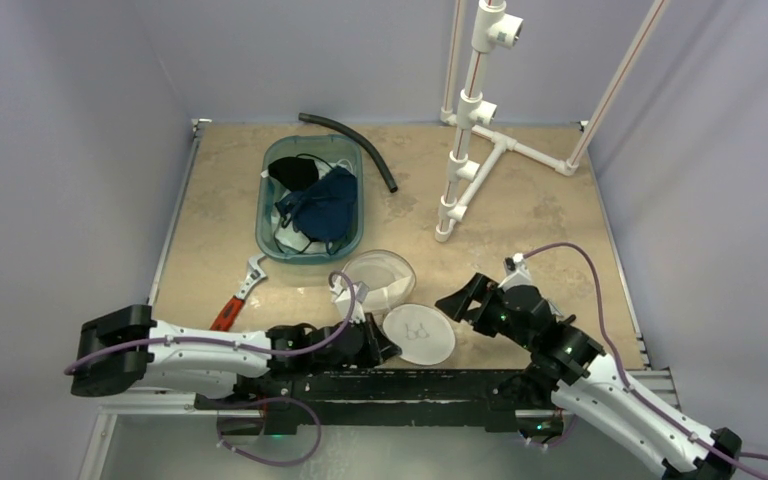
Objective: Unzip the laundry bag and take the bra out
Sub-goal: Close the laundry bag at the center of the board.
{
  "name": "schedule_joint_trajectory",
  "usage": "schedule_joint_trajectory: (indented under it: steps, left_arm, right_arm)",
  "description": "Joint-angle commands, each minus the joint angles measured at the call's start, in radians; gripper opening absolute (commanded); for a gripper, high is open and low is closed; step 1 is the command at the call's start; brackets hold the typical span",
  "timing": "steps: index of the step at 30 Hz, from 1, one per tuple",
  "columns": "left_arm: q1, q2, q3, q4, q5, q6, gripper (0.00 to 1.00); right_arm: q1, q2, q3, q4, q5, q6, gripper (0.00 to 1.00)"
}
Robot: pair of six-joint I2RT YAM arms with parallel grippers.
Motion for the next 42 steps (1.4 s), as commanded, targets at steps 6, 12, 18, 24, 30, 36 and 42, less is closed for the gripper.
schedule_joint_trajectory:
  steps: [6, 12, 18, 24, 30, 36, 42]
  left_arm:
    - [-0.001, -0.110, -0.014, 0.096, -0.060, -0.002, 0.00]
    - [-0.001, -0.177, -0.114, 0.246, -0.115, -0.044, 0.00]
    - [-0.004, -0.228, -0.157, 0.342, -0.182, -0.025, 0.00]
    - [-0.005, -0.218, -0.159, 0.462, -0.234, 0.024, 0.00]
    - [-0.005, -0.154, -0.142, 0.526, -0.227, 0.047, 0.00]
    - [-0.007, -0.126, -0.143, 0.548, -0.203, 0.062, 0.00]
    - [-0.016, -0.152, -0.116, 0.474, -0.197, 0.115, 0.00]
  right_arm:
    - [0.003, -0.022, 0.100, -0.100, -0.013, -0.002, 0.92]
    - [0.003, -0.082, 0.078, -0.157, -0.059, 0.122, 0.94]
    - [0.003, -0.204, 0.042, -0.192, -0.085, 0.246, 0.95]
    - [0.003, -0.214, -0.028, -0.128, -0.147, 0.321, 0.94]
    - [0.003, -0.203, -0.045, -0.067, -0.148, 0.365, 0.93]
    - [0.003, -0.186, -0.110, 0.108, -0.159, 0.452, 0.82]
    - [0.004, -0.075, -0.125, 0.219, -0.186, 0.441, 0.56]
